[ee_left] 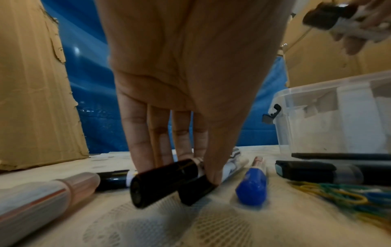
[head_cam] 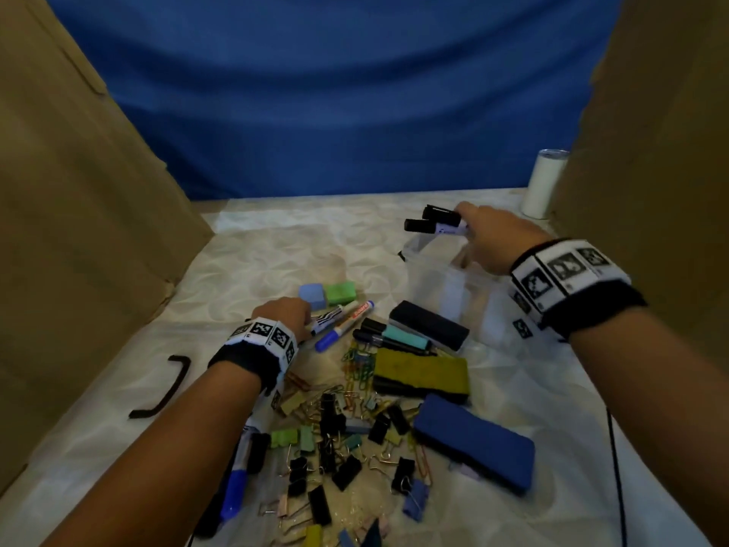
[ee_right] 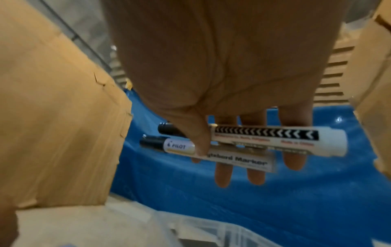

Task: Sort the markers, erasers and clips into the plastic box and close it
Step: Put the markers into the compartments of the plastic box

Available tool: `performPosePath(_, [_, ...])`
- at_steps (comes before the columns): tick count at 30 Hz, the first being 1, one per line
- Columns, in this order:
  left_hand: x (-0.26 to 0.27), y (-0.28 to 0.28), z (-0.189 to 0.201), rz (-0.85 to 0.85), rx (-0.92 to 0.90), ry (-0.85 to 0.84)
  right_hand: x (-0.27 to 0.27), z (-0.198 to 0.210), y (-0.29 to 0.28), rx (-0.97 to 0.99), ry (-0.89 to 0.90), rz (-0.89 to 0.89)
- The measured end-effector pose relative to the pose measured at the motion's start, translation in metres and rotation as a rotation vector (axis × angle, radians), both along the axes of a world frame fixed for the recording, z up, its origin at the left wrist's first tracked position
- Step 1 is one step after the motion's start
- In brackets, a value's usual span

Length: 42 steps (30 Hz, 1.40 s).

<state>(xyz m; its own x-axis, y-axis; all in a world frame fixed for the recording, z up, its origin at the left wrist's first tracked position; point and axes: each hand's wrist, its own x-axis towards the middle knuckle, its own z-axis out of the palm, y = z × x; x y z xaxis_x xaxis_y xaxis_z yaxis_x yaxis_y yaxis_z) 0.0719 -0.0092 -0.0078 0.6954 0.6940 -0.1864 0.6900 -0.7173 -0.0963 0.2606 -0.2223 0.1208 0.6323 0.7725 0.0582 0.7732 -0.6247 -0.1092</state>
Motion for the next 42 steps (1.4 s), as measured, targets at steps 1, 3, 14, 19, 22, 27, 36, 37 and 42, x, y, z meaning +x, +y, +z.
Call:
performPosePath(1, [0.0,-0.001,0.001,0.01,0.018,0.024,0.005,0.005,0.005,-0.042,-0.049,-0.011])
performPosePath(3, [0.001,-0.002,0.001,0.037,0.046,0.052,0.013,0.013,0.016,-0.096,-0.107,-0.035])
performPosePath(14, [-0.006,-0.001,0.0,0.065,0.062,0.063,0.029,0.008,0.077,-0.408,-0.163,-0.045])
performPosePath(19, [-0.015,0.003,0.021,0.091,-0.025,0.037,0.014,0.013,0.091,-0.56,-0.115,-0.005])
performPosePath(22, [-0.021,0.003,0.035,0.096,-0.074,-0.023,0.03,0.007,0.1,-0.547,-0.084,0.009])
performPosePath(27, [-0.024,-0.001,0.042,0.044,-0.113,-0.148,0.05,0.007,0.081,-0.259,0.034,0.055])
performPosePath(36, [-0.007,-0.034,0.056,-0.098,-0.093,-0.241,0.044,-0.042,-0.024,0.025,0.2,-0.246])
performPosePath(37, [0.0,-0.038,0.06,-0.1,-0.093,-0.248,0.049,-0.053,-0.029,0.04,0.185,-0.3])
performPosePath(42, [0.046,-0.052,0.079,-0.1,-0.089,-0.309,0.055,-0.086,-0.038,0.181,0.146,-0.449])
